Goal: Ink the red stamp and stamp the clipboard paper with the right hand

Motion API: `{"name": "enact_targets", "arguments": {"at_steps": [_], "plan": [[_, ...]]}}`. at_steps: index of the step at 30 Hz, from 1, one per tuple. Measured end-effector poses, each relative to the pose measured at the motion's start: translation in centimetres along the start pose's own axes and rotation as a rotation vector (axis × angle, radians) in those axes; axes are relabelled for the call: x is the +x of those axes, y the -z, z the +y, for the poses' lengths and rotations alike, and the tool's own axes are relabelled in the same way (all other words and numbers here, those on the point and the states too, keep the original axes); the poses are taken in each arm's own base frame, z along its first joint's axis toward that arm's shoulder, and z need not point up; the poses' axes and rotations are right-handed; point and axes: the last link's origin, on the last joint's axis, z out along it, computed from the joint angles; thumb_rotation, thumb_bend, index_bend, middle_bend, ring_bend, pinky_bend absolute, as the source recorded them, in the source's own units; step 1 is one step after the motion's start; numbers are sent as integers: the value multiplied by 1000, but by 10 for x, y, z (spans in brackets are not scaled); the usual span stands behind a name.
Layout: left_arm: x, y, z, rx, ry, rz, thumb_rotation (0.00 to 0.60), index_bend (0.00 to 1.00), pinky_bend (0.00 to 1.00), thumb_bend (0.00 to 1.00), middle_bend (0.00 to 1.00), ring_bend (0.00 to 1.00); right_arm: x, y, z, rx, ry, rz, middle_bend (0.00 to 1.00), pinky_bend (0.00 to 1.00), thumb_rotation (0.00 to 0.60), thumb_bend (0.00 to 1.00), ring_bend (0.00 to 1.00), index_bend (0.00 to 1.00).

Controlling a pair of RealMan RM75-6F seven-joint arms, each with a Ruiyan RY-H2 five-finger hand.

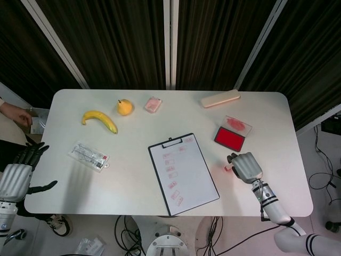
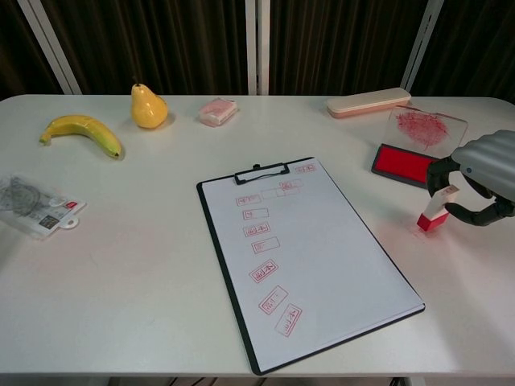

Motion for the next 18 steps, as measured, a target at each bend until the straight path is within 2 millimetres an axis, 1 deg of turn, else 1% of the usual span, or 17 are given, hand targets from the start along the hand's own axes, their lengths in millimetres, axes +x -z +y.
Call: {"name": "enact_targets", "arguments": {"at_steps": [5, 10, 13, 18], "plan": [[-1, -1, 0, -1, 3, -2, 498, 110, 191, 93, 68, 88, 14, -2, 13, -35, -18, 51, 495, 900, 600, 378, 694, 649], [-1, -1, -1, -1, 4, 0, 495, 110, 191, 93, 68, 88, 27, -10, 26, -80, -19, 89, 519, 901, 600, 378, 694, 659], [-1, 0, -2, 2, 5, 2, 496, 110, 191, 92, 68, 88, 32, -19, 33, -104, -21, 98, 522, 900, 600, 379, 694, 661], [-1, 2, -4, 6, 4, -3, 493, 110, 192, 92, 68, 88, 30, -39, 41, -138, -20, 65, 526, 900, 600, 384, 694, 662]]}}
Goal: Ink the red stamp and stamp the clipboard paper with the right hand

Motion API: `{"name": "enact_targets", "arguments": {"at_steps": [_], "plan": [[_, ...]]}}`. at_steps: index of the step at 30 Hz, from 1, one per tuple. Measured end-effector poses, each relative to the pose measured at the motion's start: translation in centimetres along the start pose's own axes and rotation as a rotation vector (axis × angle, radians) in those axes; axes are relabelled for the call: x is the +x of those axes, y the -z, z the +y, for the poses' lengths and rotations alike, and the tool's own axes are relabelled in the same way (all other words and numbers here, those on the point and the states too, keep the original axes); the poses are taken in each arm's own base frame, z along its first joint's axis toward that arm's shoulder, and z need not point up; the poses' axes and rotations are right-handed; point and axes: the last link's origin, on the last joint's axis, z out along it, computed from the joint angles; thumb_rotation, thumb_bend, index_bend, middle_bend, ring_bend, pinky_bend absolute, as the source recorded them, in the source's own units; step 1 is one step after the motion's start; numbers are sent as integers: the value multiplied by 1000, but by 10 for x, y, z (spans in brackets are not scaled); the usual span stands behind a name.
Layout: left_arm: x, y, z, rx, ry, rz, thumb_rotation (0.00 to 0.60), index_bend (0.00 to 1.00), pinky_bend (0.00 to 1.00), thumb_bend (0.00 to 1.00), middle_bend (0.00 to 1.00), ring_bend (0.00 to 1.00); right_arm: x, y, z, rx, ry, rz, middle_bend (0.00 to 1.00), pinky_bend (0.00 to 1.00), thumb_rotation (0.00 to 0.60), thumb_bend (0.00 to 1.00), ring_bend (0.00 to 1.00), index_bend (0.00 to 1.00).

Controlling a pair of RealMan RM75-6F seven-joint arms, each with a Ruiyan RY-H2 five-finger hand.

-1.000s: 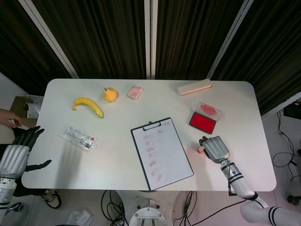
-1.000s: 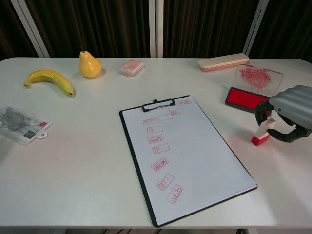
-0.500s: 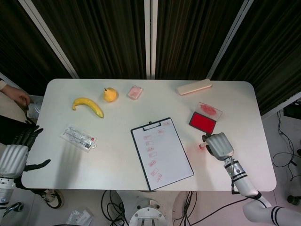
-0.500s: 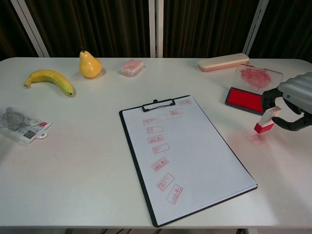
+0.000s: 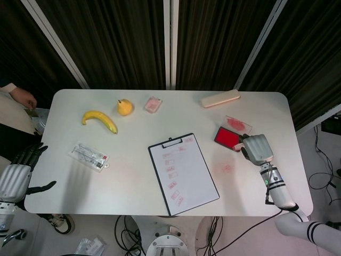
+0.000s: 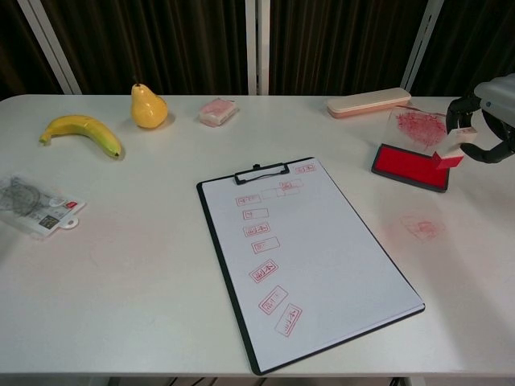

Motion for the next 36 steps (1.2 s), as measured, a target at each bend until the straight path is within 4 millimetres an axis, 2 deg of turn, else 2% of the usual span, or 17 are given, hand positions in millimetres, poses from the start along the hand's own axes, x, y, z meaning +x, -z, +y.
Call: {"name": "enact_targets", "arguments": {"at_steps": [6, 13, 36], "plan": [[1, 1, -3, 9, 1, 0, 494, 110, 191, 93, 68, 88, -3, -29, -3, -27, 7, -27, 526, 900, 600, 387, 694, 666], [0, 0, -3, 4, 2, -4, 495, 110, 192, 93, 68, 88, -9, -45, -7, -64, 25, -29, 531, 901, 600, 388, 694, 667], [-2, -1, -5, 8, 0, -11, 498, 110, 191, 93, 68, 88, -34, -58, -15, -92, 53, -99, 539, 901, 600, 389, 694, 677]]}}
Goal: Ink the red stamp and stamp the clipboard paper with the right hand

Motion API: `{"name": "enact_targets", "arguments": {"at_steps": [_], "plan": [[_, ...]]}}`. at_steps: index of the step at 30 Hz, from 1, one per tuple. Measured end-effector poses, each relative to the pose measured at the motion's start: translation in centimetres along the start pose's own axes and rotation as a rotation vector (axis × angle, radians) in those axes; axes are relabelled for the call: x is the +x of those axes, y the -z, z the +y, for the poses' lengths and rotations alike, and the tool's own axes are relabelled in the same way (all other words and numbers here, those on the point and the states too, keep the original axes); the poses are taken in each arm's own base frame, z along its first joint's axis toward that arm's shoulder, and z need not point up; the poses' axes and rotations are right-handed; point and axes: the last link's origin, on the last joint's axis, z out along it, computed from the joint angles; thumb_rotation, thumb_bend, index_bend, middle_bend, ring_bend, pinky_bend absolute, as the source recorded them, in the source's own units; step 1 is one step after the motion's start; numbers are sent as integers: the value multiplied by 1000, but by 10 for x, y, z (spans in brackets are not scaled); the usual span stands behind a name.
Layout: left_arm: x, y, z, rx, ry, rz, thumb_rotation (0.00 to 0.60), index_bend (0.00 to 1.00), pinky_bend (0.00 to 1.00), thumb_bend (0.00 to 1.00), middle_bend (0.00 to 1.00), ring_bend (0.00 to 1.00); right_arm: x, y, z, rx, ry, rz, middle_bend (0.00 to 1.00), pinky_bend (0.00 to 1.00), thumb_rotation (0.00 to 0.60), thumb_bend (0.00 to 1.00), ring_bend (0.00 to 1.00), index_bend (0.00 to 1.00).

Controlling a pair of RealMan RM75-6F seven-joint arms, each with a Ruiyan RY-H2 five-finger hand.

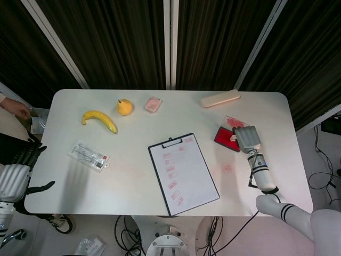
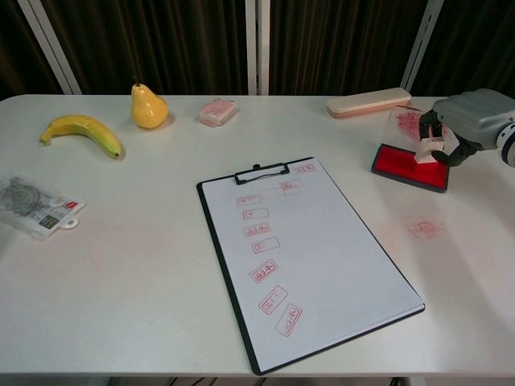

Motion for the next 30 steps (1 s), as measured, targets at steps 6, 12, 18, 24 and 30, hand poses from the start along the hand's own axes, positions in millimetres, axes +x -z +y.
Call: {"name": "enact_targets", "arguments": {"at_steps": [6, 12, 18, 24, 30], "plan": [[1, 0, 0, 1, 0, 0, 498, 110, 192, 93, 68, 88, -5, 0, -1, -1, 3, -13, 544, 901, 600, 391, 694, 697], [1, 0, 0, 2, -1, 0, 496, 110, 191, 93, 68, 88, -9, 0, -1, -1, 10, -22, 551, 901, 600, 395, 695, 708], [1, 0, 0, 2, 0, 1, 498, 110, 191, 93, 68, 88, -10, 0, -2, 3, 15, -20, 558, 901, 600, 396, 695, 720], [1, 0, -1, 4, 0, 1, 495, 110, 191, 93, 68, 88, -10, 0, -1, 1, 12, -16, 559, 900, 600, 396, 695, 723], [2, 1, -1, 4, 1, 6, 499, 110, 191, 93, 68, 88, 4, 1, -1, 1, -33, 37, 559, 901, 600, 396, 694, 725]]}}
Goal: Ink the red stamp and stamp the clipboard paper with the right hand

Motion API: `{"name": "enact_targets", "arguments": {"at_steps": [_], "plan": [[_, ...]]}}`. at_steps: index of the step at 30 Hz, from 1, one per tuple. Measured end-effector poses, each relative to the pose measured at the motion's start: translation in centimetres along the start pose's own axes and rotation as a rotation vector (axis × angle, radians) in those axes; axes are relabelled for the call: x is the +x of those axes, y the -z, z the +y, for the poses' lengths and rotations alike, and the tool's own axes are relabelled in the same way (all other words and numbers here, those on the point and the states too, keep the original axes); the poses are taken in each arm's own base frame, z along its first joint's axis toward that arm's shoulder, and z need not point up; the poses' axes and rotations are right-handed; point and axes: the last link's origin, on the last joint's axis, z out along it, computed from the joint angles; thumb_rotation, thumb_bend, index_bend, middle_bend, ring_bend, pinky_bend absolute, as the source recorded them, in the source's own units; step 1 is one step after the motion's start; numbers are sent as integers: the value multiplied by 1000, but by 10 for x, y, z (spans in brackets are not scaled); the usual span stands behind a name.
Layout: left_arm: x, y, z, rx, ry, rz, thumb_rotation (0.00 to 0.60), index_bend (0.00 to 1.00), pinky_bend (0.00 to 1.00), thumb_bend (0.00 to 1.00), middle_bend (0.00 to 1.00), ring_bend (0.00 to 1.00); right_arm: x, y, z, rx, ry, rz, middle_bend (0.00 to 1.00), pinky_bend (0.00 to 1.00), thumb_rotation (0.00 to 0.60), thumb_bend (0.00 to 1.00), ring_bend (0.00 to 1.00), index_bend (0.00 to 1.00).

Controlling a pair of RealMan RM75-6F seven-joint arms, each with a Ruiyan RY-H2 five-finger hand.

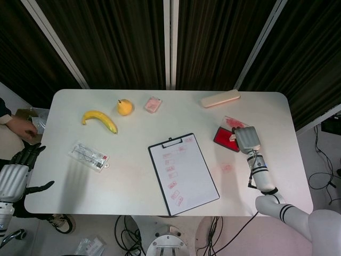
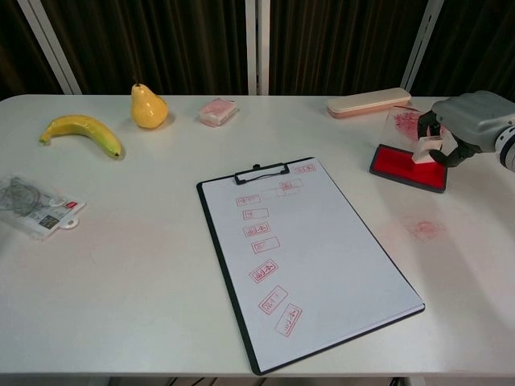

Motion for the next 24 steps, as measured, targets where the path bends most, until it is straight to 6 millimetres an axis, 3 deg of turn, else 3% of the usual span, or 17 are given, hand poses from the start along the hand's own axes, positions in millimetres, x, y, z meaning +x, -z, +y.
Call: {"name": "enact_targets", "arguments": {"at_steps": [8, 15, 19, 24], "plan": [[0, 1, 1, -1, 4, 5, 498, 110, 192, 92, 68, 88, 42, 5, -8, 35, -82, 126, 559, 900, 600, 396, 695, 724], [0, 3, 0, 2, 9, 11, 498, 110, 191, 92, 68, 88, 75, 18, -42, 134, -122, 183, 560, 901, 600, 396, 695, 724], [1, 4, -2, 5, 10, 12, 498, 110, 191, 93, 68, 88, 79, 21, -68, 190, -89, 182, 562, 900, 600, 396, 695, 724], [1, 7, -4, 9, 12, 14, 501, 110, 191, 93, 68, 88, 66, 24, -103, 232, -73, 150, 563, 901, 600, 401, 695, 723]]}}
